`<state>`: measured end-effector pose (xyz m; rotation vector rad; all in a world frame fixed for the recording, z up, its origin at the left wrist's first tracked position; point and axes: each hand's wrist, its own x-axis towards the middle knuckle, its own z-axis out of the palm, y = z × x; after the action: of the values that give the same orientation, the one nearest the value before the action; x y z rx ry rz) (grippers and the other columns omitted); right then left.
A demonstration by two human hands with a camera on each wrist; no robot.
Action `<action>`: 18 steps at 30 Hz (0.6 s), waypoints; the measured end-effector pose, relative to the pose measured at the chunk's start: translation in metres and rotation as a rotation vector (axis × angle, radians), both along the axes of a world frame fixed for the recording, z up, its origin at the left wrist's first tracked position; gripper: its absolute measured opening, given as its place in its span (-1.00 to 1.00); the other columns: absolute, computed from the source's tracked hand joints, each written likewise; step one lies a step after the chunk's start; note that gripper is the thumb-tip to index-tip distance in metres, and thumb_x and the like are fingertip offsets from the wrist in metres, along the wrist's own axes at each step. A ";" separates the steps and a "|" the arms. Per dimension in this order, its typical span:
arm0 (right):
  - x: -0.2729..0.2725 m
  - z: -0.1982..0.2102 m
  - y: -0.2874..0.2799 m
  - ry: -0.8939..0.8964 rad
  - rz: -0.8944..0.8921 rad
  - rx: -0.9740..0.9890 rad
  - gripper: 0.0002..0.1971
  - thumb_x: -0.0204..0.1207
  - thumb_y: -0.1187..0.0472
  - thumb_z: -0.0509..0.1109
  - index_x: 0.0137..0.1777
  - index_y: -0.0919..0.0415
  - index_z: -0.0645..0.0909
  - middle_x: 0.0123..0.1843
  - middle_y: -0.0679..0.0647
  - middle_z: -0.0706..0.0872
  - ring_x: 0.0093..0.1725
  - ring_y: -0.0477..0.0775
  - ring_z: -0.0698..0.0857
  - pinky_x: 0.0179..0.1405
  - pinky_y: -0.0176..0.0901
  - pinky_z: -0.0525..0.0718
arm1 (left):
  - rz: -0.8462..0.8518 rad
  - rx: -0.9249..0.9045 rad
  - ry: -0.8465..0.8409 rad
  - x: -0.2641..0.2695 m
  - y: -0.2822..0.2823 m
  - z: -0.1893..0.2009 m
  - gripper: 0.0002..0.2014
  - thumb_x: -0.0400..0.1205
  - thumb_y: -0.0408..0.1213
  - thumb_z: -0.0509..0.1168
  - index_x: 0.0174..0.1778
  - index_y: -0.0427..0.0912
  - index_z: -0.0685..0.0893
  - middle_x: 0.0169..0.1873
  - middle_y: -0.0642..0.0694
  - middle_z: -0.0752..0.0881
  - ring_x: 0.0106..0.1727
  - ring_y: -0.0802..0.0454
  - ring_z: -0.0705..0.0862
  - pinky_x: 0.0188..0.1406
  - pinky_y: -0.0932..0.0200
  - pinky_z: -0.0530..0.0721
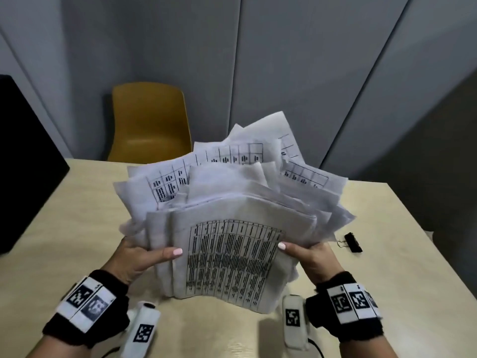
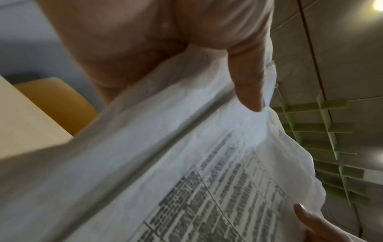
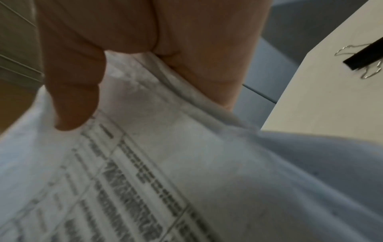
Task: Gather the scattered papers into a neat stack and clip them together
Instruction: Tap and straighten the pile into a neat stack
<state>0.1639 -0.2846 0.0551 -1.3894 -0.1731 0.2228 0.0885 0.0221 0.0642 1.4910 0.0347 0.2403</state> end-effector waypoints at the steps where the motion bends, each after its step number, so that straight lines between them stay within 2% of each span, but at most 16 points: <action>1: 0.001 0.001 0.003 0.001 0.002 0.003 -0.33 -0.32 -0.08 0.77 -0.12 0.12 0.80 -0.10 0.07 0.85 -0.03 0.05 0.81 -0.09 -0.17 0.75 | -0.004 -0.010 0.000 0.001 -0.003 0.000 -0.35 -0.18 0.01 0.70 -0.17 -0.13 0.83 -0.19 0.01 0.85 -0.11 0.10 0.81 -0.11 0.21 0.75; 3: 0.002 0.001 0.004 -0.003 -0.028 0.015 -0.29 -0.32 -0.06 0.78 -0.08 0.14 0.76 -0.09 0.07 0.85 -0.03 0.06 0.79 -0.07 -0.15 0.74 | 0.027 -0.042 -0.006 0.003 -0.003 0.000 -0.37 -0.18 -0.03 0.68 -0.18 -0.13 0.82 -0.20 0.04 0.85 -0.14 0.14 0.80 -0.15 0.28 0.74; 5: 0.003 -0.002 0.000 0.002 -0.053 0.018 -0.31 -0.36 -0.07 0.78 -0.13 0.14 0.79 -0.12 0.05 0.85 -0.04 0.04 0.78 -0.04 -0.15 0.74 | 0.058 -0.038 0.003 0.002 0.004 -0.001 -0.30 -0.20 0.07 0.68 -0.17 -0.16 0.78 -0.24 0.05 0.85 -0.20 0.15 0.80 -0.23 0.32 0.73; 7: -0.001 -0.003 -0.002 0.030 -0.071 -0.022 -0.34 -0.44 -0.11 0.78 -0.26 0.16 0.81 -0.25 -0.03 0.85 -0.16 -0.11 0.79 -0.13 -0.31 0.73 | 0.027 -0.008 0.027 -0.001 0.007 -0.004 -0.26 -0.22 0.14 0.68 -0.16 -0.16 0.78 -0.23 0.01 0.85 -0.17 0.12 0.80 -0.20 0.29 0.75; 8: -0.002 -0.004 -0.001 0.053 -0.088 -0.049 -0.38 -0.40 -0.06 0.79 -0.27 0.21 0.81 -0.32 -0.07 0.84 -0.25 -0.21 0.77 -0.23 -0.42 0.71 | 0.005 -0.014 0.060 -0.002 0.004 -0.006 -0.24 -0.23 0.13 0.68 -0.14 -0.15 0.78 -0.19 -0.01 0.85 -0.12 0.09 0.81 -0.16 0.25 0.75; 10: -0.002 -0.003 0.005 0.109 -0.107 -0.063 -0.57 0.01 0.26 0.73 -0.12 0.40 0.75 -0.40 -0.15 0.80 -0.41 -0.35 0.71 -0.38 -0.56 0.63 | 0.033 -0.025 0.120 -0.001 -0.006 -0.009 -0.33 -0.14 0.03 0.70 -0.13 -0.12 0.76 -0.22 0.04 0.85 -0.12 0.13 0.81 -0.11 0.20 0.77; 11: -0.003 0.002 0.009 0.127 -0.123 -0.074 -0.67 0.15 0.41 0.63 -0.06 0.44 0.72 -0.43 -0.19 0.78 -0.44 -0.37 0.69 -0.41 -0.60 0.60 | 0.078 -0.028 0.110 0.001 -0.011 -0.008 -0.51 0.03 -0.10 0.69 -0.16 -0.09 0.74 -0.28 0.13 0.84 -0.17 0.22 0.80 -0.10 0.24 0.77; 12: -0.002 0.004 0.010 0.124 -0.124 -0.093 -0.69 0.17 0.45 0.60 -0.06 0.42 0.72 -0.45 -0.24 0.76 -0.43 -0.36 0.68 -0.41 -0.64 0.58 | 0.126 -0.007 0.078 0.003 -0.015 -0.004 -0.69 0.23 -0.30 0.62 -0.16 -0.05 0.72 -0.34 0.22 0.82 -0.21 0.30 0.78 -0.08 0.29 0.74; 13: -0.001 0.008 0.011 0.113 -0.129 -0.101 -0.66 0.09 0.38 0.63 -0.09 0.37 0.72 -0.49 -0.30 0.74 -0.41 -0.38 0.68 -0.40 -0.67 0.57 | 0.167 0.019 0.051 0.004 -0.017 0.000 -0.72 0.36 -0.46 0.51 -0.13 -0.03 0.71 -0.35 0.28 0.80 -0.19 0.34 0.77 -0.04 0.33 0.71; 14: -0.001 0.010 0.010 0.095 -0.131 -0.093 -0.59 -0.02 0.24 0.68 -0.14 0.31 0.73 -0.52 -0.34 0.73 -0.40 -0.44 0.67 -0.38 -0.69 0.55 | 0.182 0.034 0.022 0.005 -0.018 0.004 -0.68 0.40 -0.55 0.44 -0.10 -0.03 0.70 -0.32 0.30 0.80 -0.13 0.33 0.77 -0.01 0.33 0.70; 16: -0.004 0.016 0.007 0.024 -0.158 -0.115 -0.47 -0.26 -0.13 0.71 -0.26 0.11 0.78 -0.46 -0.38 0.75 -0.34 -0.55 0.66 -0.33 -0.71 0.55 | 0.191 0.038 -0.021 0.004 -0.014 0.009 -0.61 0.36 -0.66 0.41 -0.10 -0.05 0.75 -0.27 0.30 0.81 -0.11 0.31 0.77 -0.04 0.36 0.71; 17: -0.007 0.019 0.007 -0.001 -0.167 -0.097 -0.50 -0.30 -0.18 0.69 -0.34 0.03 0.79 -0.43 -0.34 0.77 -0.31 -0.52 0.68 -0.30 -0.67 0.57 | 0.177 0.033 -0.043 0.002 -0.013 0.011 -0.58 0.32 -0.71 0.40 -0.17 -0.04 0.79 -0.29 0.30 0.81 -0.15 0.34 0.77 -0.12 0.40 0.71; 18: -0.008 0.018 0.005 -0.021 -0.143 -0.042 -0.62 -0.22 -0.08 0.69 -0.37 0.02 0.79 -0.40 -0.26 0.80 -0.30 -0.44 0.72 -0.29 -0.60 0.61 | 0.158 0.028 -0.060 0.001 -0.009 0.009 -0.52 0.28 -0.74 0.39 -0.25 0.01 0.83 -0.31 0.29 0.81 -0.19 0.36 0.76 -0.18 0.43 0.70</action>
<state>0.1563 -0.2799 0.0728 -1.4397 -0.0864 0.0938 0.0899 0.0130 0.0734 1.5102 0.1015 0.4141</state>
